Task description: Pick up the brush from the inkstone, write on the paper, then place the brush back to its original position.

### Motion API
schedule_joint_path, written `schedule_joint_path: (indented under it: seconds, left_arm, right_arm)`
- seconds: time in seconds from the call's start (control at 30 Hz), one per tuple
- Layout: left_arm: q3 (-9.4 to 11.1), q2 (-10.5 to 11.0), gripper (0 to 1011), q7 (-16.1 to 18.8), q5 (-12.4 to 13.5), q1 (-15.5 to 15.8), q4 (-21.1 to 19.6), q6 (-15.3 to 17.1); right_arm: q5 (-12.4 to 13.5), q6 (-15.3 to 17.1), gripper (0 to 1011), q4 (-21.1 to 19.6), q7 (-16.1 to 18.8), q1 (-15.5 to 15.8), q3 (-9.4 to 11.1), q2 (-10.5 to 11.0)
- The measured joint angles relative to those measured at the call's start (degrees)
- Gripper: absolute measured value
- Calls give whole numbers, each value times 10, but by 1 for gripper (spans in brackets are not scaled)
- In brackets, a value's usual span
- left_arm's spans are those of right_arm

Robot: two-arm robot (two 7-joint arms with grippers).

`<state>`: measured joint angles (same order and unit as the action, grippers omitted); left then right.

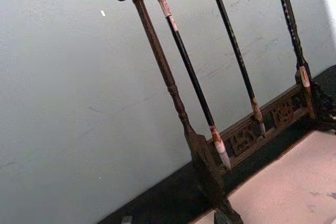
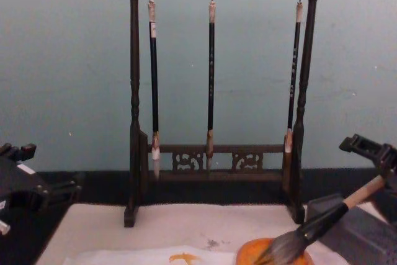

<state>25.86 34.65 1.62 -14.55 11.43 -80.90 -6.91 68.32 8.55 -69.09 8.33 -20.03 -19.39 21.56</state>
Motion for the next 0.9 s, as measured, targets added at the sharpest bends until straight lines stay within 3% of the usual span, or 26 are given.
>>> schedule_joint_path:
  seconds: [0.43,0.9]
  left_arm:
    - [0,0,1010,0,0,0,0,0]
    - [0,0,1010,0,0,0,0,0]
  right_arm:
    - [-1,6,1000,-7,4,7,1,7]
    - [20,11,1000,-63,0,50,12,37]
